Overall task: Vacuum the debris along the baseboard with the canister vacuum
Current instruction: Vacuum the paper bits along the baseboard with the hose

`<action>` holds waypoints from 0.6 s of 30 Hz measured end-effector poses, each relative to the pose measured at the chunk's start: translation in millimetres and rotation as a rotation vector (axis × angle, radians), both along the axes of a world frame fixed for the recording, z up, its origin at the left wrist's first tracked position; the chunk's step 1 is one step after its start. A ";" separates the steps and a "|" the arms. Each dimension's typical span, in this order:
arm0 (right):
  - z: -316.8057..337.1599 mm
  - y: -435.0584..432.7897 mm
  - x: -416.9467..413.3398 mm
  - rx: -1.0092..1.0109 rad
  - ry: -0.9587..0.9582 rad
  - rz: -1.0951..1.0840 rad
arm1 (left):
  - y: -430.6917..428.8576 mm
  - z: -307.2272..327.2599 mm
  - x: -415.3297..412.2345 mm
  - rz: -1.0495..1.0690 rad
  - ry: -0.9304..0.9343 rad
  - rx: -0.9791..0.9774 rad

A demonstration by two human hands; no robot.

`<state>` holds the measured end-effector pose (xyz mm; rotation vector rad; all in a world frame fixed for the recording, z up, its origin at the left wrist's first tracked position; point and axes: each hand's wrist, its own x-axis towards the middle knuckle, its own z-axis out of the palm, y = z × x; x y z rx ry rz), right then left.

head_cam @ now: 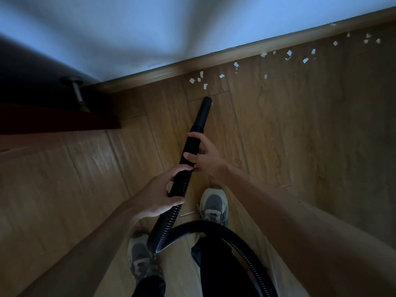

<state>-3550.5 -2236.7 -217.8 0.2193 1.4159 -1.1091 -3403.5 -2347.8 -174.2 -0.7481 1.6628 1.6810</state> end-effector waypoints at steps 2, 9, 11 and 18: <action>1.4 0.8 1.7 -0.007 0.011 -0.002 | 0.8 0.8 1.8 0.001 0.008 -0.003; 5.2 -0.8 6.6 -0.007 0.026 -0.004 | 1.3 3.5 6.3 0.030 0.038 0.021; 5.5 -7.3 4.5 -0.010 0.031 0.041 | 0.9 1.4 8.5 0.065 0.032 0.020; 0.8 -31.8 -6.5 0.030 0.028 0.239 | 0.3 -4.5 8.9 0.124 0.028 0.001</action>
